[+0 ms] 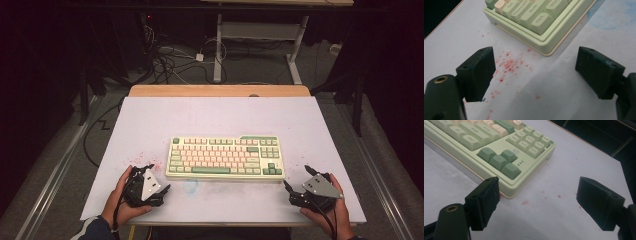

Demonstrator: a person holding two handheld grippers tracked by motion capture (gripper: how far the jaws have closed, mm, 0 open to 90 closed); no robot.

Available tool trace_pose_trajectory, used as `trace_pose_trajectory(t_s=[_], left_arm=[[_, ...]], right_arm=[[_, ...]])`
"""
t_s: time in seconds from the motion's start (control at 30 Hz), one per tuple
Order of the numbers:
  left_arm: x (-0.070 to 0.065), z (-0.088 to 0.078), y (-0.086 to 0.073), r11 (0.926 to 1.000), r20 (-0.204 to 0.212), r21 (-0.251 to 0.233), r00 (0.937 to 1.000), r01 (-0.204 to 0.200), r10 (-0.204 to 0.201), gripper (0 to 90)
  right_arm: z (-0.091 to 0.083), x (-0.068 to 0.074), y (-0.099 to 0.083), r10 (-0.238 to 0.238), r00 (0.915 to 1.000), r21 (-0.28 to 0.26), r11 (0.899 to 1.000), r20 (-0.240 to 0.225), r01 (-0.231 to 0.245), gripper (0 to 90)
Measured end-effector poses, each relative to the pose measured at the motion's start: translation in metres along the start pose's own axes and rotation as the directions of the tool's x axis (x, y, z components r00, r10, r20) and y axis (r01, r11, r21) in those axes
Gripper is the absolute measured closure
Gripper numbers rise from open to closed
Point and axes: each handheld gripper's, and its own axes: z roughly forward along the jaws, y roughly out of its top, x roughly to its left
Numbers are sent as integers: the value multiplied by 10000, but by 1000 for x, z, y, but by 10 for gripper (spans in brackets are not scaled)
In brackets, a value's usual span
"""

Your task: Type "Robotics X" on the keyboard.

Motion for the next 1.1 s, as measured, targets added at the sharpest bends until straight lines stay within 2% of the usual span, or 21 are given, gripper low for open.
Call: trace_pose_trajectory(t_s=[0.23, 0.47, 0.57, 0.6, 0.7, 0.77, 0.8, 0.87, 0.93, 0.97, 1.0, 1.07, 1.1], left_arm=[[0, -2, 0, 10000, -14, -38, 10000, 20, -20, 152], [2, -5, 3, 9995, -17, -293, 9999, 121, -122, 152], [3, -5, 5, 9988, -34, -389, 9996, 285, -287, 152], [4, -4, 7, 9971, -202, -522, 9982, 555, -567, 152], [7, -3, 11, 9942, -496, -662, 9949, 848, -881, 155], [8, -3, 11, 9934, -502, -651, 9939, 948, -982, 166], [8, -3, 12, 9931, -477, -604, 9935, 1006, -1035, 166], [9, -2, 13, 9923, -480, -536, 9923, 1118, -1144, 165], [11, -1, 16, 9917, -441, -536, 9919, 1165, -1189, 165], [11, -1, 16, 9917, -441, -536, 9919, 1165, -1189, 164], [12, 1, 22, 9878, -261, -646, 9893, 1419, -1438, 164], [13, 2, 28, 9851, -50, -730, 9877, 1554, -1562, 166], [13, 2, 28, 9851, -50, -730, 9877, 1554, -1562, 176]], right_arm=[[-2, -1, 0, 20, 10000, -54, 10000, 26, -20, 195], [-2, 0, 1, -74, 9999, -90, 9999, 121, 75, 195], [-2, 0, 1, -44, 9999, -84, 10000, 143, 45, 195], [-2, 0, 1, -53, 9998, -92, 9999, 196, 55, 196], [-2, -1, 2, 57, 9997, 41, 10000, 225, -58, 216], [-2, -2, 2, 69, 10000, 125, 9999, 64, -70, 252], [-3, -2, 2, 102, 9999, 4, 9999, -105, -102, 268], [-5, -4, 4, 190, 9981, -285, 9994, -586, -207, 312], [-4, -4, 8, 421, 9940, -351, 9983, -1005, -458, 334], [-3, -4, 10, 432, 9928, -342, 9983, -1115, -473, 371], [-2, -4, 12, 422, 9917, -355, 9983, -1212, -468, 405], [1, -4, 17, 478, 9888, -340, 9980, -1413, -532, 464], [1, -4, 17, 478, 9888, -340, 9980, -1413, -532, 464]])
